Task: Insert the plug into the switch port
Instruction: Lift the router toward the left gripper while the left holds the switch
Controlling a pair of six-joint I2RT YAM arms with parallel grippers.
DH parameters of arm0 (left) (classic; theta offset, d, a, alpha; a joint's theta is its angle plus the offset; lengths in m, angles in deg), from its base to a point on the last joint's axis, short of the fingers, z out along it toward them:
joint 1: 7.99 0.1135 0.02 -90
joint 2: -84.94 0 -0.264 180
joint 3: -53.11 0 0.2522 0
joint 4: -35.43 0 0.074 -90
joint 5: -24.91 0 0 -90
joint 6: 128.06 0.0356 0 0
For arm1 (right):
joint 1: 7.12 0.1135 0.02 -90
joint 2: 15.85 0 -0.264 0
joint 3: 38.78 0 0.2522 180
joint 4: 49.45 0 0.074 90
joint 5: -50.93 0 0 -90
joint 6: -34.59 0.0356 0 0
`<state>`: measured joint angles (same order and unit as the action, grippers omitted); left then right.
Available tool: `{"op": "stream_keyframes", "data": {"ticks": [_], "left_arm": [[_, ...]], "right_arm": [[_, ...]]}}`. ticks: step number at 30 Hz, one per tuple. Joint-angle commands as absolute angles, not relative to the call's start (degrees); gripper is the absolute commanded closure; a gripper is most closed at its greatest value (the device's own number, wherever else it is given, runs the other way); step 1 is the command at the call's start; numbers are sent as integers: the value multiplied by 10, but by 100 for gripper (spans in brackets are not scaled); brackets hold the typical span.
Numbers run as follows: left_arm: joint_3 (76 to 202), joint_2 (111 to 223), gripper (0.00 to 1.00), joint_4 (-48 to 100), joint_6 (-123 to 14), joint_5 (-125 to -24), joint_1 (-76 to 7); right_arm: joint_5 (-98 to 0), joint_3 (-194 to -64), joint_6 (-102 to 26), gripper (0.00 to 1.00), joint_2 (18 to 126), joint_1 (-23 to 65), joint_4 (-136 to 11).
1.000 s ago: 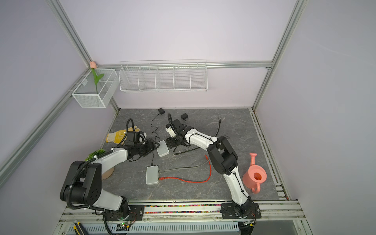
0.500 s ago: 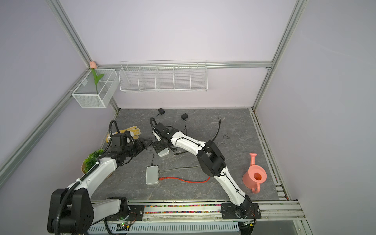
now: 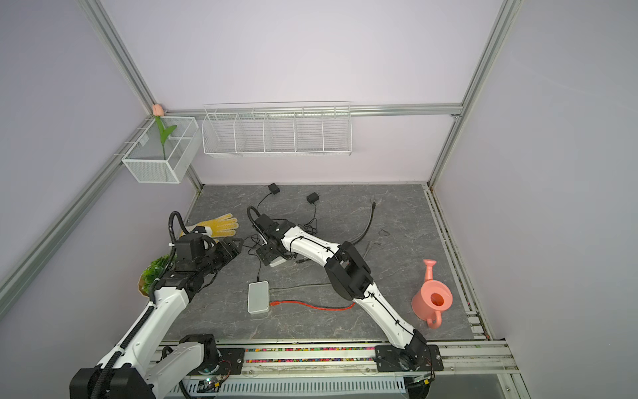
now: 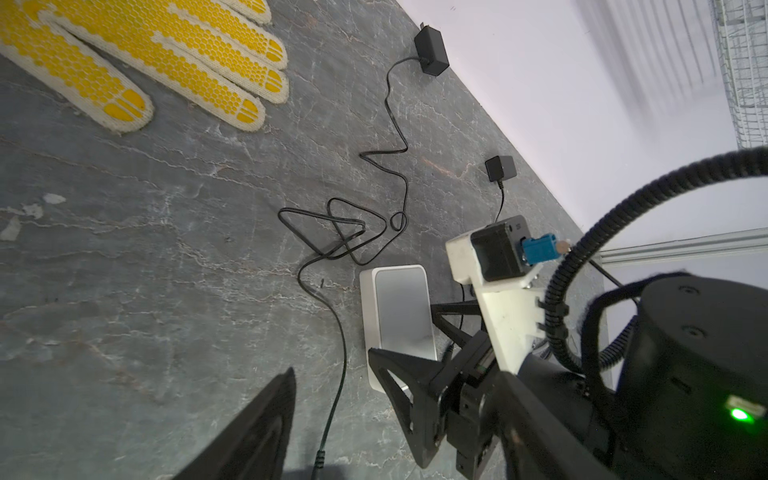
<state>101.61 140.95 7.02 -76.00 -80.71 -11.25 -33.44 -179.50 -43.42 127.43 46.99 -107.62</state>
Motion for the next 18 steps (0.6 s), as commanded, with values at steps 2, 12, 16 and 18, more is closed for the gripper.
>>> {"op": "stream_keyframes", "data": {"ticks": [2,12,16,18], "left_arm": [[1018,1401,25,59,-757,-799,-109],[1017,1392,25,69,-739,-831,-109],[1008,1383,25,88,-738,-862,-109],[999,1379,25,110,-739,-885,-109]], "right_arm": [[-300,-1815,-427,12,1299,474,-1127],[-290,-1793,-429,36,1295,476,-1131],[-308,-1706,-427,67,1246,476,-1062],[-315,-1645,-426,76,1210,475,-1009]]}}
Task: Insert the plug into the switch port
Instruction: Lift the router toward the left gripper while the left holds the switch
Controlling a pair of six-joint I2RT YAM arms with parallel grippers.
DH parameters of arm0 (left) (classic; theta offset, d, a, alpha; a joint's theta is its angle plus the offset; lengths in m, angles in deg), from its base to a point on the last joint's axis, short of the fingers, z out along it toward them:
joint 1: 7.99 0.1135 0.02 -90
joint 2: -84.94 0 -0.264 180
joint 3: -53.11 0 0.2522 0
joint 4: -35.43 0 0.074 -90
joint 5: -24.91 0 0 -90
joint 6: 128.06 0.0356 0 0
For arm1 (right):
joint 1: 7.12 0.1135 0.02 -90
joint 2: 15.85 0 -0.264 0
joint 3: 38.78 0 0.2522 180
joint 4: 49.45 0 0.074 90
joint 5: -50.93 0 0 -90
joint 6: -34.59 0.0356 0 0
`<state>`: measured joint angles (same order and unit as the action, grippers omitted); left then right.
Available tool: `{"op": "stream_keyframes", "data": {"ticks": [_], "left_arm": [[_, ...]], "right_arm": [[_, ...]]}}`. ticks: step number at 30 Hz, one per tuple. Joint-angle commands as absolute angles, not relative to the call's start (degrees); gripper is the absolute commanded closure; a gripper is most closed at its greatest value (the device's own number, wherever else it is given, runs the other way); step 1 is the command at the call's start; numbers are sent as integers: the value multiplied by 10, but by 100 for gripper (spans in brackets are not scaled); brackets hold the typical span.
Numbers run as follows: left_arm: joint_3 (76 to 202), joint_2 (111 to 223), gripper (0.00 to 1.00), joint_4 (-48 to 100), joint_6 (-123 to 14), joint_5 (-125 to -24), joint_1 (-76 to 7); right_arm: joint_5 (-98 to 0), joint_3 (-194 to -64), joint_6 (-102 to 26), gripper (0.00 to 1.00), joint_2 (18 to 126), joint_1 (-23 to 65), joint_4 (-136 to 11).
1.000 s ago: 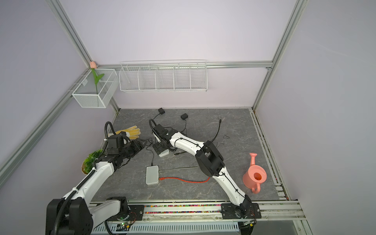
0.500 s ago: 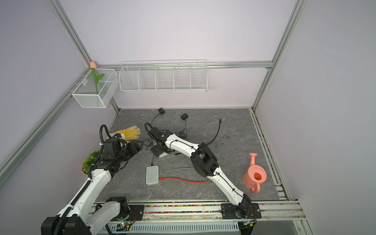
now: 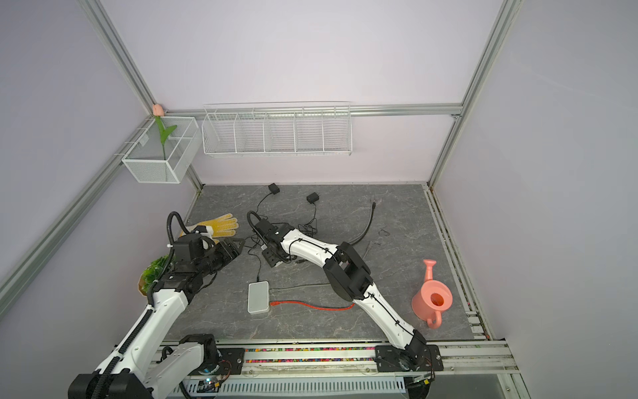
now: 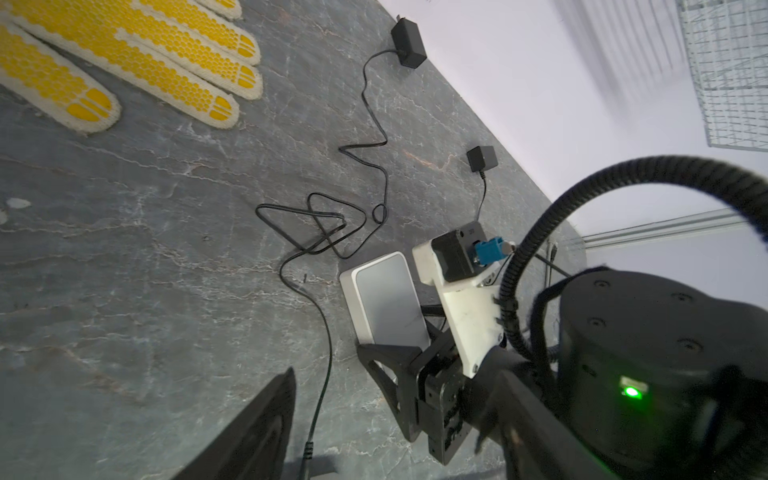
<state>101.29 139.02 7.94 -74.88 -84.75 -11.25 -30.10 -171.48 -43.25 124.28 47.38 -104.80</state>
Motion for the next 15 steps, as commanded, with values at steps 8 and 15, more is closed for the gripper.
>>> {"op": "stream_keyframes", "data": {"ticks": [8,15], "left_arm": [[977,1367,24,178,-749,-958,-133],[987,1361,24,173,-738,-916,-211]], "right_arm": [[-347,-1395,-401,80,1022,460,-782],[-348,-1279,-361,84,931,460,-646]]}}
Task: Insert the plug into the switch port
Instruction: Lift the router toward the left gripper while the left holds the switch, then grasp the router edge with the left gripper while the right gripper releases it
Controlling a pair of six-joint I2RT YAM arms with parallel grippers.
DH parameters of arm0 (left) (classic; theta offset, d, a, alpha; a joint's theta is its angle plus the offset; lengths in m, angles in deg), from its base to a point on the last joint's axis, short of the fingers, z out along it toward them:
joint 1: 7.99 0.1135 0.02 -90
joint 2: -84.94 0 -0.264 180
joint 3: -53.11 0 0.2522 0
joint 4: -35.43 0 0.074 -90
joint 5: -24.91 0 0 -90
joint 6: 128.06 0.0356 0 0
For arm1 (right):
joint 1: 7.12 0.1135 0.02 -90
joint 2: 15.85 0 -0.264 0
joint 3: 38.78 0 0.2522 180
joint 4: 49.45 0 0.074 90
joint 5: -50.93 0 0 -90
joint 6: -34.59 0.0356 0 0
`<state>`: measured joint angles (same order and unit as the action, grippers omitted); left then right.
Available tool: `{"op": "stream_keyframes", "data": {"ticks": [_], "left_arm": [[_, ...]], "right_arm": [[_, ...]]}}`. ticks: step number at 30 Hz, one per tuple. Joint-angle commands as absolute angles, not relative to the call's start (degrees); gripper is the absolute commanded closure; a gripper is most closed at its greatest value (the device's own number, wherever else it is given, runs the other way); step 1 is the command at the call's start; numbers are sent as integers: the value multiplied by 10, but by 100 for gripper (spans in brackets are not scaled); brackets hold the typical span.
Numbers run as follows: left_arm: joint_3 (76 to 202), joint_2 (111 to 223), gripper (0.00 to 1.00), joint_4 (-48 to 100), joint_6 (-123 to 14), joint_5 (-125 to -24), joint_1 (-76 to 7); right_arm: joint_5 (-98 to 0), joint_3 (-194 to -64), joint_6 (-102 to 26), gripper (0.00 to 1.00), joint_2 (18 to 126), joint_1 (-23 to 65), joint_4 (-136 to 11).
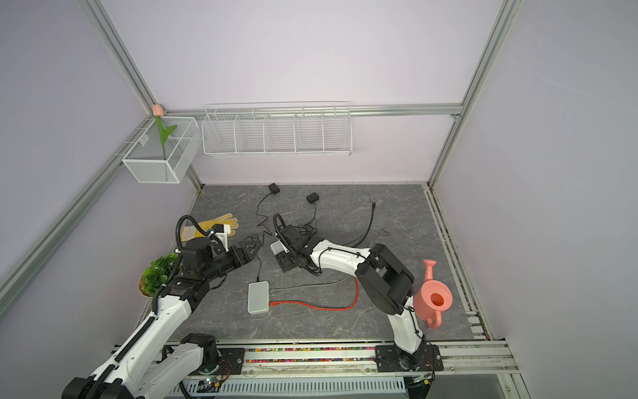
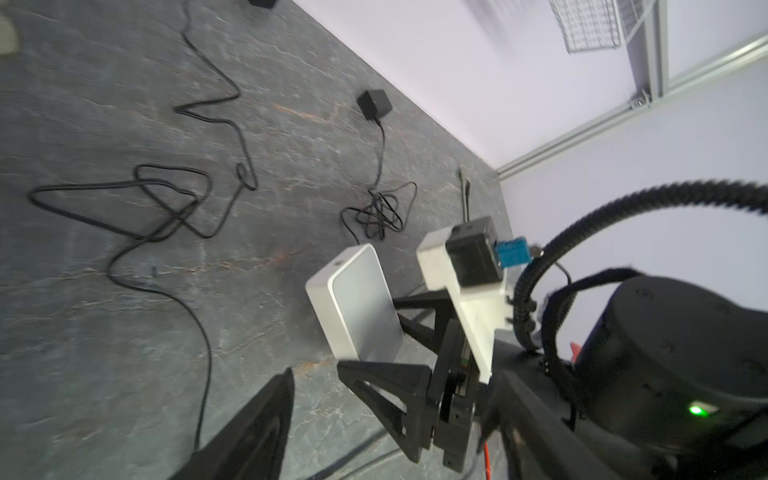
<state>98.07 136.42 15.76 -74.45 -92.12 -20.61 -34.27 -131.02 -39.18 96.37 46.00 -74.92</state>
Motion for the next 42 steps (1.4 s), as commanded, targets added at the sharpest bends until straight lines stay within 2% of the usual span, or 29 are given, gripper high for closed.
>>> {"op": "stream_keyframes", "data": {"ticks": [1,12,27,29,33,40,42], "left_arm": [[987,1360,24,176,-739,-919,-211],[986,1392,23,193,-743,-911,-252],[995,1464,26,265,-775,-911,-268],[996,1471,33,269,-775,-914,-269],[991,1479,63,282,-779,-926,-271],[974,1479,93,312,-789,-938,-273],[974,1472,100,303,-782,-934,-273]], "right_arm": [[-348,-1270,-358,84,924,460,-634],[-343,-1241,-345,86,870,469,-588],[-288,-1211,-363,87,828,519,-583],[-284,-1207,-363,87,825,521,-579],[-284,-1201,-359,86,819,522,-572],[-293,-1203,-356,84,818,523,-571],[-294,-1203,-355,79,815,522,-576]]}}
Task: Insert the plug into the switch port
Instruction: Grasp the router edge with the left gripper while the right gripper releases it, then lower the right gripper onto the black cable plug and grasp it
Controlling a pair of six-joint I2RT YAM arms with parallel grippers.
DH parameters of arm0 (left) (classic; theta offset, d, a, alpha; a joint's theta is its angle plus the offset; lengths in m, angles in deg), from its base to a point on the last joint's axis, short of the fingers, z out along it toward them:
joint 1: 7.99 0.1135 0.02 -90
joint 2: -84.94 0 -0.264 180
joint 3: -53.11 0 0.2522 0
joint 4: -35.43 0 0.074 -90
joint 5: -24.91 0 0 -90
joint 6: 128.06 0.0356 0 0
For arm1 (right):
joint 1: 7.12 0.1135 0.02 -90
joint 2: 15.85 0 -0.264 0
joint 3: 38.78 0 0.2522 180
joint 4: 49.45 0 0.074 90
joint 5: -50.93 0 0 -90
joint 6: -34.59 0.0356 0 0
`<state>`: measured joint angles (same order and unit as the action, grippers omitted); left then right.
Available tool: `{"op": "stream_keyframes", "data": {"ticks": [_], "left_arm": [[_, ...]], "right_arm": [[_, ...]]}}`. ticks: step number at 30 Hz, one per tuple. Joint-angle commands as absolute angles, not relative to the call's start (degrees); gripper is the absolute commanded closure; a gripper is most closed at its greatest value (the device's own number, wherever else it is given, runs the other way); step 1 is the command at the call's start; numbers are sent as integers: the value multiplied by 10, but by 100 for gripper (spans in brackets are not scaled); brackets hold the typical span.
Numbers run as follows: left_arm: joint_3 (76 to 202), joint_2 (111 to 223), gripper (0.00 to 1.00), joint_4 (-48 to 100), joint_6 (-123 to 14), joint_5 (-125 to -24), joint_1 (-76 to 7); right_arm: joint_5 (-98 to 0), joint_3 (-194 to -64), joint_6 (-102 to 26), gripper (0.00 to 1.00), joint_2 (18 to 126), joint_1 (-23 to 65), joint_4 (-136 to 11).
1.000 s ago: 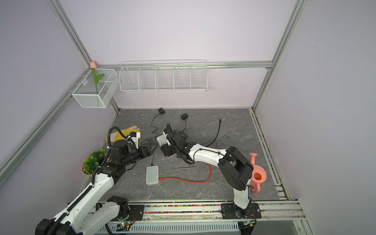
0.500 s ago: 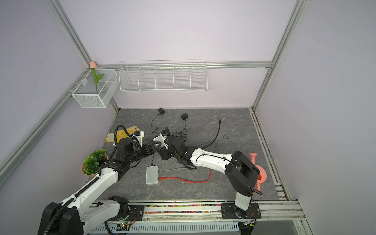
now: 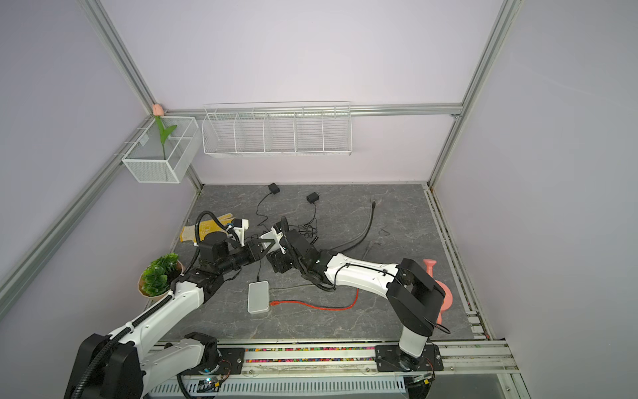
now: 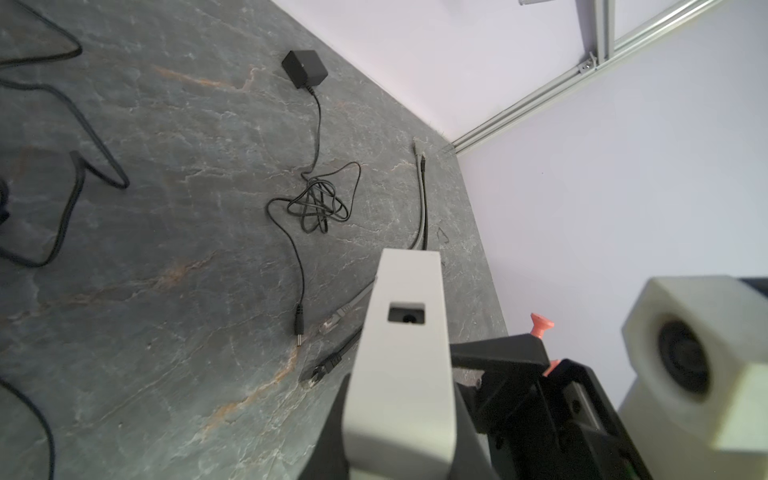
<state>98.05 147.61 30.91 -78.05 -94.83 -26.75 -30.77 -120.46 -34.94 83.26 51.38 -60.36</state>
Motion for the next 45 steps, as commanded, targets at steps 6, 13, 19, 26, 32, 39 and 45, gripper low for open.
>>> {"op": "stream_keyframes", "data": {"ticks": [6,13,19,26,32,39,45], "left_arm": [[1004,1431,100,185,-702,-858,-273],[1012,1365,100,139,-642,-800,-267],[1017,1324,100,136,-613,-786,-266],[976,1210,100,171,-589,-766,-276],[922,1108,100,191,-540,-694,-323],[921,1102,100,173,-497,-629,-393],[918,1097,100,171,-501,-621,-398]], "right_arm": [[-290,-1202,-362,17,766,521,-648],[-260,-1166,-379,12,662,519,-746],[-290,-1173,-376,11,626,478,-796],[-450,-1257,-305,28,720,355,-846],[-458,-1410,-314,58,897,354,-947],[-364,-1535,-320,62,1037,391,-1037],[-353,-1583,-298,64,1106,395,-1067]]}}
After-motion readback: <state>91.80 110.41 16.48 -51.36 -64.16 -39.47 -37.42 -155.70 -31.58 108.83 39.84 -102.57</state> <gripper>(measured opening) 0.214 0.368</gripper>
